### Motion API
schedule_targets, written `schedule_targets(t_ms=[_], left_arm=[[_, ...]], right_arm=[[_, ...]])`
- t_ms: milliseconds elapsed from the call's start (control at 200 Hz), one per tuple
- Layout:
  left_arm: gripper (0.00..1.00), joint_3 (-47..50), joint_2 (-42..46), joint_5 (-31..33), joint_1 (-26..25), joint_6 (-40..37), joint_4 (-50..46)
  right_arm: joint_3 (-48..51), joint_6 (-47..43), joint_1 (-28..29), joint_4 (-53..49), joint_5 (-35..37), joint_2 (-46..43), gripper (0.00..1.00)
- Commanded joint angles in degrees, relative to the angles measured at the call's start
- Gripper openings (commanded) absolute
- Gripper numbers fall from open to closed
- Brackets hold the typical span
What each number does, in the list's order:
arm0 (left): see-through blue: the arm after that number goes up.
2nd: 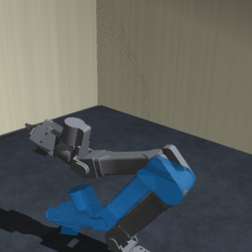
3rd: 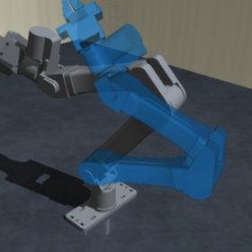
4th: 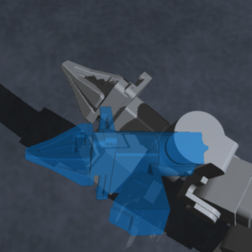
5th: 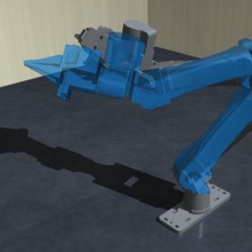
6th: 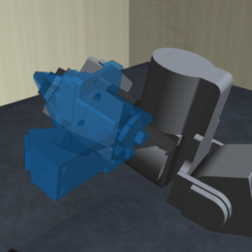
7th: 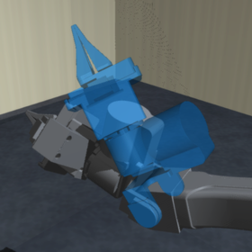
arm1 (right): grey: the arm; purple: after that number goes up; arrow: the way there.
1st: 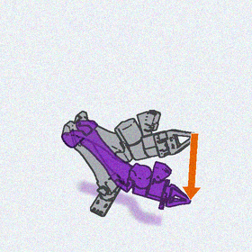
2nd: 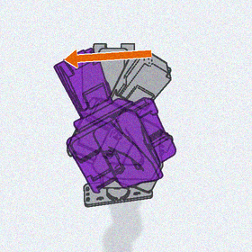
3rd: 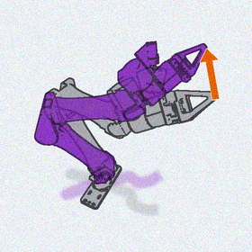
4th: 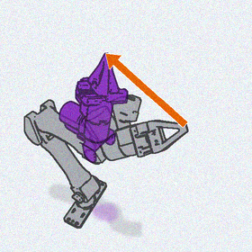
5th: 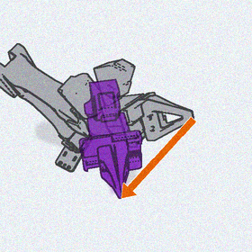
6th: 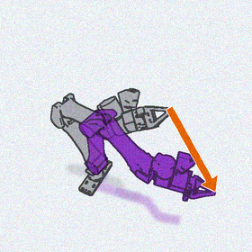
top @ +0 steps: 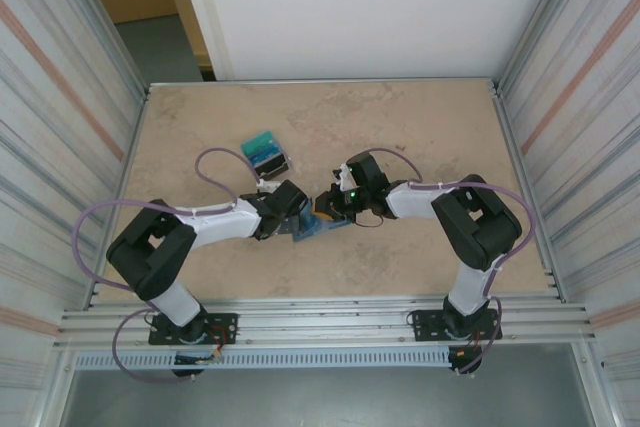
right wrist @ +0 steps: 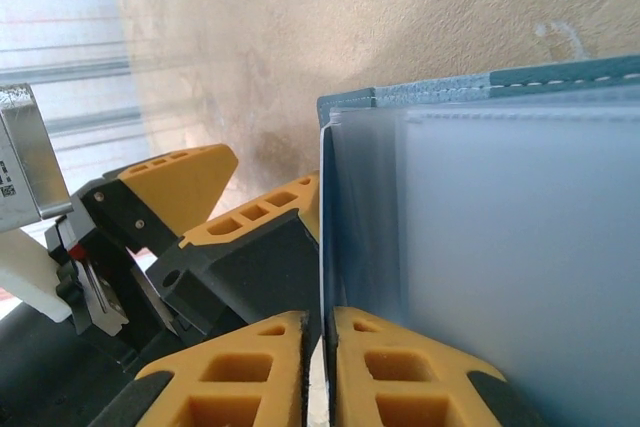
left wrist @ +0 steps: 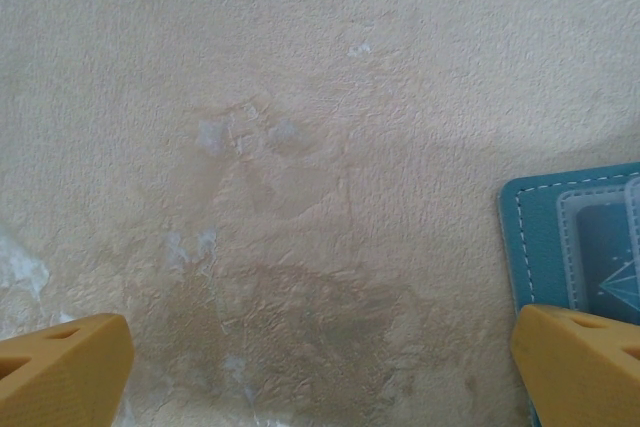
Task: Take the credit cards out of the card holder
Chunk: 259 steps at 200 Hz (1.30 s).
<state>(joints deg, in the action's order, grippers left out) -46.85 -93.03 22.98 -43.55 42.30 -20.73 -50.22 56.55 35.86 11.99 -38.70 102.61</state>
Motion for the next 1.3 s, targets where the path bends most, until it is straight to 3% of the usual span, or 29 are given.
schedule_targets(t_ms=[0,215,566,777,1087,1293], left_arm=[[0.99,1.1,-2.8,-1.2,0.1,0.4,-2.6],[0.99,1.3,-2.7,-1.1,0.1,0.6,-2.6],[0.99,2.1,-1.2,-1.8,0.1,1.7,-2.9],[0.99,1.8,4.0,-3.0,0.1,2.0,-2.9],[0.99,-0.4,14.3,-4.6,0.7,1.8,-3.7],[0.99,2.6,22.3,-15.3,3.1,0.4,7.2]], right_arm=[[0.4,0.1,-0.4,0.7,-0.7,-2.2,0.12],[-0.3,-2.9,-0.7,-4.8,2.2,-3.8,0.01],[-4.1,-11.0,-1.5,-18.7,8.9,-7.1,0.0],[-5.5,-15.1,-2.0,-24.5,12.7,-10.6,0.0],[-4.4,-16.9,-4.3,-25.0,13.4,-17.3,0.0],[-2.7,-13.7,-5.2,-16.9,6.9,-19.5,0.0]])
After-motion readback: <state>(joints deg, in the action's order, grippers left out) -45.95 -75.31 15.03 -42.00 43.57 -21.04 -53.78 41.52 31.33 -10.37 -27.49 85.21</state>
